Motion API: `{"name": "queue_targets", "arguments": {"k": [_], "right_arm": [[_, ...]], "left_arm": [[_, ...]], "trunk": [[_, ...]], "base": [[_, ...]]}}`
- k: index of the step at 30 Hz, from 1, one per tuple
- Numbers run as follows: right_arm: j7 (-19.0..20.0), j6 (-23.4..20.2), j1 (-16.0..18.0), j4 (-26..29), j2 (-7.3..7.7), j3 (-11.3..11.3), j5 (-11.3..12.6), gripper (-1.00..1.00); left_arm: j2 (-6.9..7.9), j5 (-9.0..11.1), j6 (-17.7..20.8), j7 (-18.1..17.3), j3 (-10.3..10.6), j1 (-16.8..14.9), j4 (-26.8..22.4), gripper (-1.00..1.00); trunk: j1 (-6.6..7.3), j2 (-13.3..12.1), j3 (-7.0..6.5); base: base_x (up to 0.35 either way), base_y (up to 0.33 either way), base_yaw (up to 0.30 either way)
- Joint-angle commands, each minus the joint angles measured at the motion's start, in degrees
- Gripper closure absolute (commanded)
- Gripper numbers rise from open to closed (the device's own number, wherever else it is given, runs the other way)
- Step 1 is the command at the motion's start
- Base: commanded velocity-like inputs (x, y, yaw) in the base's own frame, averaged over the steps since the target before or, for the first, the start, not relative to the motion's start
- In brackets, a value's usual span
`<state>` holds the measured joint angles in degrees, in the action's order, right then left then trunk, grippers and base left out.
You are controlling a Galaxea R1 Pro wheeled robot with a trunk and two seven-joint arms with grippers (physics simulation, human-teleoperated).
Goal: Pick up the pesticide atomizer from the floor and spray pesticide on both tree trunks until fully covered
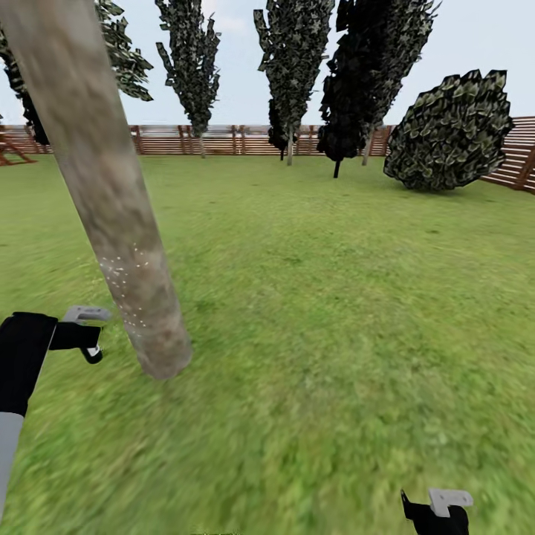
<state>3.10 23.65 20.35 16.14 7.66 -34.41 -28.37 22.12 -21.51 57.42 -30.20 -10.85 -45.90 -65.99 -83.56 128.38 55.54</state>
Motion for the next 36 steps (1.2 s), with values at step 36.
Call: {"name": "queue_targets", "arguments": {"k": [36], "right_arm": [[0.3, 0.3, 0.0, -0.1, -0.01, -0.5, -0.3, -1.00]], "left_arm": [[-0.24, -2.3, 0.2, 3.7, -0.2, 0.1, 3.4, 1.00]], "trunk": [[0.01, 0.0, 0.05]], "base": [[0.148, -0.256, 0.156]]}}
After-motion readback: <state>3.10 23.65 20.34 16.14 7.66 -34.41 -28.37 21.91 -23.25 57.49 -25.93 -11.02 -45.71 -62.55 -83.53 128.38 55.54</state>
